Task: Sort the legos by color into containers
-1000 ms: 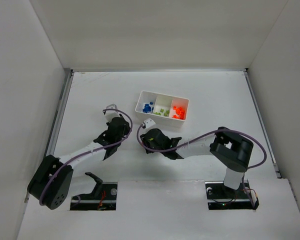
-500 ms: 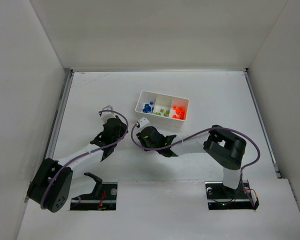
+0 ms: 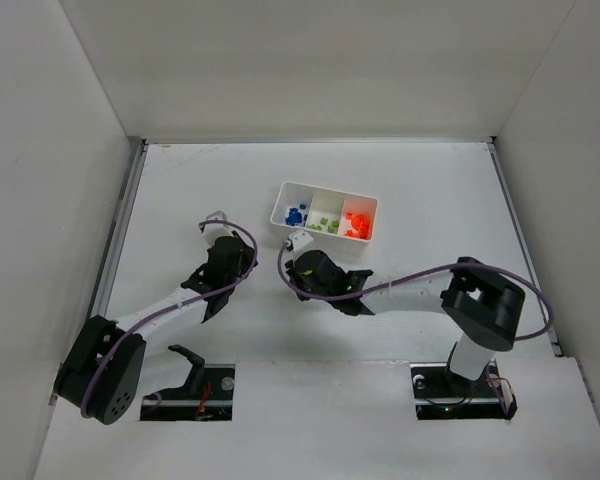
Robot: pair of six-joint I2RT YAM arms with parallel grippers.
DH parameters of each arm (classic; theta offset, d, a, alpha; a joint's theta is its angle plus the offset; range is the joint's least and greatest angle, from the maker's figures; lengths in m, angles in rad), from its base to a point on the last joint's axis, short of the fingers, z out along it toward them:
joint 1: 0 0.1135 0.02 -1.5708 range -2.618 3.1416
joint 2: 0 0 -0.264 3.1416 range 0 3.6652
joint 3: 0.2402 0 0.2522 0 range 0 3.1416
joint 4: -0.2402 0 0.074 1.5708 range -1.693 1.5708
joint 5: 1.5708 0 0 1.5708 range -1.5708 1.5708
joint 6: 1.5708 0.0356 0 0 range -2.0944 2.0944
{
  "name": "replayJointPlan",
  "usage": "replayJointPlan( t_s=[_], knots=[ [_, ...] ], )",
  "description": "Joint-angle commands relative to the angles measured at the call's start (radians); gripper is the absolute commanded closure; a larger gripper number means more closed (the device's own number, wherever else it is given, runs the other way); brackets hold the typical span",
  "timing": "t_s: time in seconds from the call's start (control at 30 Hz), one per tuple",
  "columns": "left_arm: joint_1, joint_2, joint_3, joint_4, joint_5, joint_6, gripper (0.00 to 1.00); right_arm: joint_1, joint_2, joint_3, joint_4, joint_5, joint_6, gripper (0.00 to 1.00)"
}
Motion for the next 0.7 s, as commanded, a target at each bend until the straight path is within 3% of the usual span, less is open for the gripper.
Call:
replayJointPlan(
  t_s=[0.0, 0.23, 0.47, 0.67],
  knots=[
    [-0.024, 0.000, 0.015, 0.042, -0.003, -0.011, 0.87, -0.040, -0.145, -0.016, 0.024, 0.028, 0.024, 0.81],
    [-0.100, 0.035, 0.066, 0.053, -0.014, -0.017, 0.87, -0.254, -0.306, -0.018, -0.025, 0.147, 0.023, 0.81],
    [-0.180, 0.081, 0.146, 0.071, -0.028, -0.020, 0.87, -0.391, -0.253, -0.004, 0.000, 0.237, 0.018, 0.80],
    [-0.249, 0.158, 0.264, 0.082, -0.035, -0.003, 0.87, -0.414, -0.252, -0.010, 0.023, 0.257, 0.050, 0.57]
  ],
)
